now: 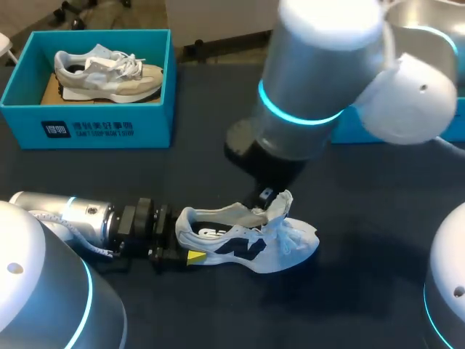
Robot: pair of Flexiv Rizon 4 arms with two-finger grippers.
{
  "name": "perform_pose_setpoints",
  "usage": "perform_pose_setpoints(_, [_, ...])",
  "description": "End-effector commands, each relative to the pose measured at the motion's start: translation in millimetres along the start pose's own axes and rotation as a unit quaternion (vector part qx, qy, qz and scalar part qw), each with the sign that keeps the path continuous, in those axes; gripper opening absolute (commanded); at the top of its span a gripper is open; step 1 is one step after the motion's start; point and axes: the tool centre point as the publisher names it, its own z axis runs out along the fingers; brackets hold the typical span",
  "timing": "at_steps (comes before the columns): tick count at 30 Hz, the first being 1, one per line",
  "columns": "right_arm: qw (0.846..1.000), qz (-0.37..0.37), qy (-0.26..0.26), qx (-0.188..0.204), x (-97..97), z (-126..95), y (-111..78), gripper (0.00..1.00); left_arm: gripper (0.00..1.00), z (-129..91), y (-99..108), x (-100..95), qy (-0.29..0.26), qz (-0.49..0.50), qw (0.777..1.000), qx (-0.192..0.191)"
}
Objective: Take the shoe out of the shoebox, open the shoe tongue, remove and reinsert the insole, then place the shoe into the shoebox
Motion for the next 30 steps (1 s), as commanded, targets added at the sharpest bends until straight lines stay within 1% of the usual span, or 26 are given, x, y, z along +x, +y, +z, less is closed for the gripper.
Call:
perform_pose_setpoints(1, [0.997,-0.067,-0.016,0.027,3.7,1.3,8.0,0.00,0.00,-0.3,0.4,0.1,0.000,0.000,1.000,0.001])
perform_pose_setpoints(3, [0.997,-0.067,-0.016,0.027,3.7,1.3,8.0,0.00,0.00,-0.3,0.4,0.1,0.000,0.000,1.000,0.001])
perform_pose_setpoints(5, [0.994,-0.105,-0.031,0.026,9.3,9.5,20.0,0.00,0.00,-0.3,0.4,0.1,0.000,0.000,1.000,0.001])
perform_pose_setpoints(6, [0.992,-0.113,-0.037,0.029,10.9,14.5,25.0,0.00,0.00,-0.3,0.4,0.1,0.000,0.000,1.000,0.001])
perform_pose_setpoints(12, [0.987,-0.157,-0.044,0.019,14.4,42.3,42.0,0.00,0.00,-0.3,0.4,0.1,0.000,0.000,1.000,0.001])
perform_pose_setpoints(15, [0.982,-0.182,-0.049,0.026,20.8,53.7,52.4,0.00,0.00,-0.3,0.4,0.1,0.000,0.000,1.000,0.001])
perform_pose_setpoints(27, [0.982,-0.182,-0.049,0.026,20.8,53.7,52.4,0.00,0.00,-0.3,0.4,0.1,0.000,0.000,1.000,0.001])
perform_pose_setpoints(29, [0.977,-0.203,-0.044,0.047,23.9,70.1,65.2,0.00,0.00,-0.3,0.4,0.1,0.000,0.000,1.000,0.001])
perform_pose_setpoints(30, [0.975,-0.211,-0.049,0.049,24.3,78.5,69.9,0.00,0.00,-0.3,0.4,0.1,0.000,0.000,1.000,0.001])
